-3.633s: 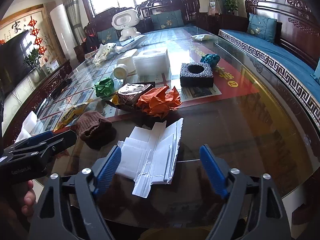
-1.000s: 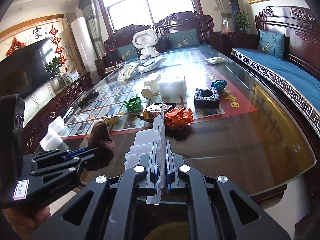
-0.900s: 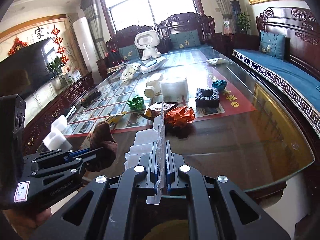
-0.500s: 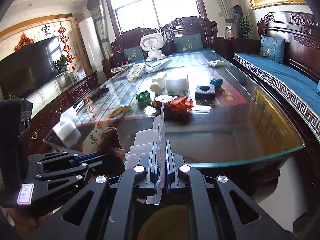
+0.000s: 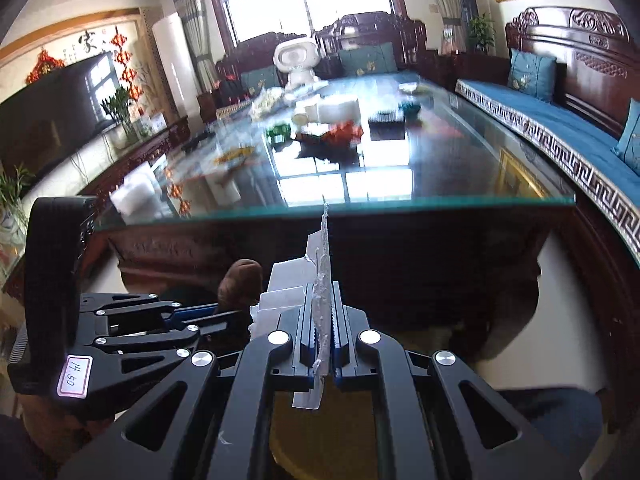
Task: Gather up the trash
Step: 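Carry the white sheets in the right gripper while the left gripper carries the sock to the yellow bin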
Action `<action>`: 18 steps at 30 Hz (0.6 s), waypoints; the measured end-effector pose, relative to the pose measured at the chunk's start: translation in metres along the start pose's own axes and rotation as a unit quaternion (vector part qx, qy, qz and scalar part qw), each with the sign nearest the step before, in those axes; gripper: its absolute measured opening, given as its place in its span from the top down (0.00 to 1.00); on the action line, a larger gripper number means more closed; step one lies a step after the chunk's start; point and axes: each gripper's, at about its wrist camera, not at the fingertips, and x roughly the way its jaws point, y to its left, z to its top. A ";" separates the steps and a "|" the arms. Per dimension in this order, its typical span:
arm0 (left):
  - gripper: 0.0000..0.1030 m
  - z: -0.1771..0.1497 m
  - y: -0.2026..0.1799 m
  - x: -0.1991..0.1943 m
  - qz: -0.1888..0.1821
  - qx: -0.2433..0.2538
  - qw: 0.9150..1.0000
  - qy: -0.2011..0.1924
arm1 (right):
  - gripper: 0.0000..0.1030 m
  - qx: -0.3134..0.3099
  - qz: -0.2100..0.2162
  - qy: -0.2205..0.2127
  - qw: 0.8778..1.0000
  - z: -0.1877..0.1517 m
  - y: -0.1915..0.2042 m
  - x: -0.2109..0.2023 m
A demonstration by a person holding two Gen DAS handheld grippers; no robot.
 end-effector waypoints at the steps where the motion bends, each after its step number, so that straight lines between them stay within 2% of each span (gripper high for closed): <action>1: 0.86 -0.007 -0.003 0.005 -0.006 0.006 1.000 0.009 | 0.94 0.001 0.000 0.011 1.000 -0.008 -0.001 0.003; 9: 0.86 -0.042 -0.012 0.047 -0.025 0.043 0.996 0.081 | 0.94 0.019 -0.027 0.086 0.996 -0.053 -0.015 0.037; 18: 0.86 -0.048 -0.015 0.081 -0.044 0.039 0.990 0.125 | 0.92 0.032 -0.040 0.135 0.990 -0.079 -0.028 0.064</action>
